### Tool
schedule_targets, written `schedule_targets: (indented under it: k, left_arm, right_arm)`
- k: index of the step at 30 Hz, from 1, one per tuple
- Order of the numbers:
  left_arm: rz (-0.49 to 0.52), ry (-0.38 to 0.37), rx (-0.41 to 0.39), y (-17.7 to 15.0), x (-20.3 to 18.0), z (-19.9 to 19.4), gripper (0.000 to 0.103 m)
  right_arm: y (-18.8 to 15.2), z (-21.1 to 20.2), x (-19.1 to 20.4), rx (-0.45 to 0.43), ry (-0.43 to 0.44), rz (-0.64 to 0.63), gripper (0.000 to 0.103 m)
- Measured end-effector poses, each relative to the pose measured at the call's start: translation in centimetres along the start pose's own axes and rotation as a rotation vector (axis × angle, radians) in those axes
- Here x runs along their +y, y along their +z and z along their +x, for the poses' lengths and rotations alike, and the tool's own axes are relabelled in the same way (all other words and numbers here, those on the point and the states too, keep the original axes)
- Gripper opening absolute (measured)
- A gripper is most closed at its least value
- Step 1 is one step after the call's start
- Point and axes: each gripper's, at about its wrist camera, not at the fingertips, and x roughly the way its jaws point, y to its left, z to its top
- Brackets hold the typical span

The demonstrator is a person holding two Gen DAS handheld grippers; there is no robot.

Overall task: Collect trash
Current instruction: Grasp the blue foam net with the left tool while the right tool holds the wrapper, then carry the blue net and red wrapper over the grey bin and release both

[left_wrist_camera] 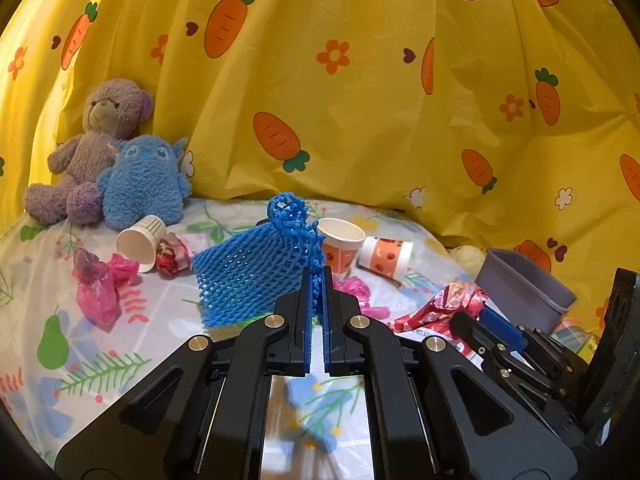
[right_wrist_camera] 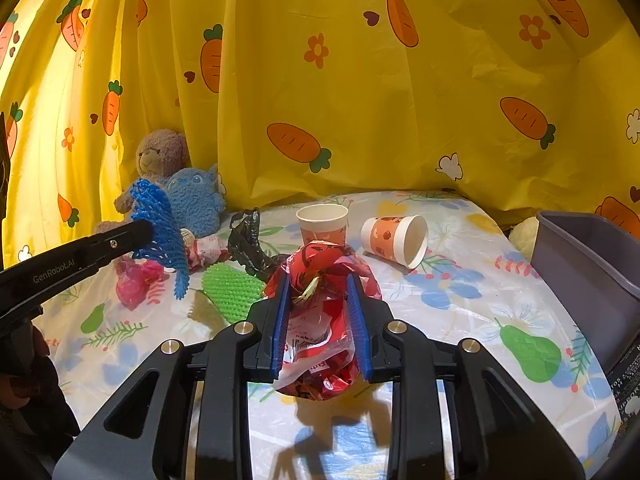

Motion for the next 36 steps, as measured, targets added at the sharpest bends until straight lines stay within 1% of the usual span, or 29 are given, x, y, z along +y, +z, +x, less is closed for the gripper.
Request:
schedule_targets:
  k: [3,7,9,12,16,19,22,27,36]
  left_arm:
    - [0.012,-0.036,-0.002,0.1,-1.2,0.0,0.003]
    - [0.031,-0.107,0.004,0.3,-2.4,0.0,0.003]
    - [0.038,-0.168,0.014,0.5,-2.9,0.2,0.003]
    - [0.039,-0.223,0.024,0.7,-3.5,0.5,0.003]
    - [0.039,-0.300,0.038,1.2,-4.8,1.4,0.003]
    - [0.051,-0.332,0.042,1.9,-6.1,2.1,0.003]
    - [0.058,-0.384,0.047,2.7,-7.7,3.0,0.003]
    - [0.106,-0.460,0.046,4.1,-12.0,4.5,0.003]
    - [0.236,-0.625,0.075,5.5,-22.8,8.0,0.003]
  right_arm:
    - [0.0,-0.6,-0.6,-0.007,-0.009,0.003,0.029]
    - [0.2,-1.5,-1.7,-0.021,-0.030,0.011,0.029]
    - [0.3,-1.9,-2.5,-0.029,-0.046,0.018,0.029]
    - [0.5,-2.5,-3.7,-0.042,-0.074,0.023,0.029]
    - [0.8,-3.0,-5.5,-0.059,-0.113,0.042,0.029]
    - [1.1,-3.6,-7.1,-0.075,-0.141,0.057,0.029]
    - [1.5,-4.1,-8.7,-0.091,-0.165,0.069,0.029]
    - [2.6,-5.2,-11.7,-0.125,-0.240,0.075,0.029]
    - [4.2,-7.2,-19.2,-0.181,-0.457,0.122,0.029]
